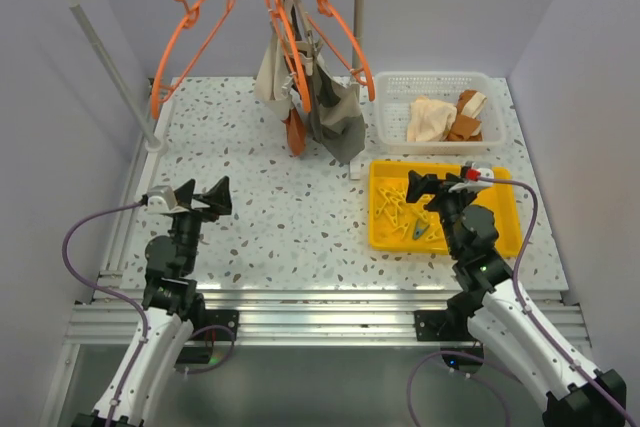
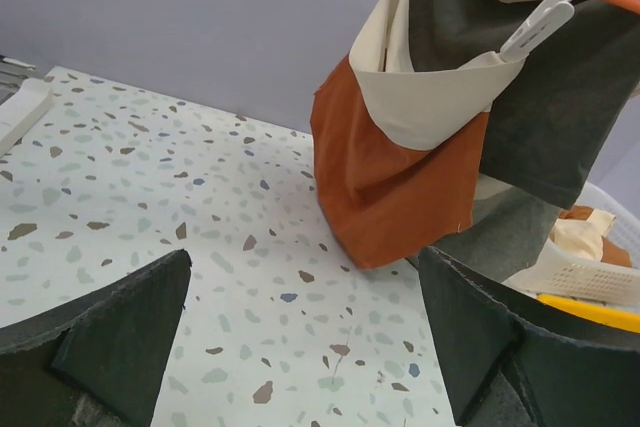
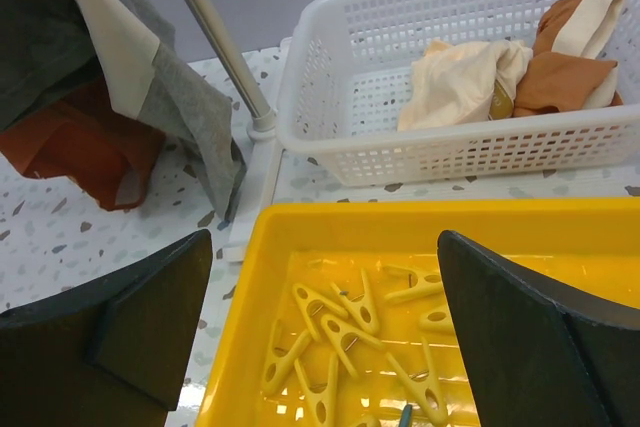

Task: Clip the underwear to the hanger
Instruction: Pick up the underwear from the bin.

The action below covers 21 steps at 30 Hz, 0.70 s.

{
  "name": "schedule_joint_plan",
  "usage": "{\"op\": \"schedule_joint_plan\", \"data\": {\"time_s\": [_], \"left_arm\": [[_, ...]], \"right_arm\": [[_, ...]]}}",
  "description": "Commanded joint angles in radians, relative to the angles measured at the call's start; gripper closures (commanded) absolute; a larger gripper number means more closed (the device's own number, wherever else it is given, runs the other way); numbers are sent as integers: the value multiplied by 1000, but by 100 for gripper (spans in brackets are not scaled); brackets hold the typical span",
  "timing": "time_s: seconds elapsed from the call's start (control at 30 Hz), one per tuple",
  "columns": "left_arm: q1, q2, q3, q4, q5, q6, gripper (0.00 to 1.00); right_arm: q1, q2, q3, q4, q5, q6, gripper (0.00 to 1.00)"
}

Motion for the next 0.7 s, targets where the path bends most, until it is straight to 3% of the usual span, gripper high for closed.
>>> {"op": "schedule_joint_plan", "data": {"time_s": [0.0,0.27,0.47,0.67], "left_arm": [[-3,17,19,1,-28,-13,0],[-3,163,25,47,15,-49,0],[-3,169,-9,110,-3,-44,0],[-3,171,-23,133,3,-52,0]], "right_arm": [[-2,-4,11,31,-14,-15,1],[-4,110,162,-16,87,-67,1],[-36,524,511,-62,196,-117,6],[-218,903,848,-170,52,-39,9]]}}
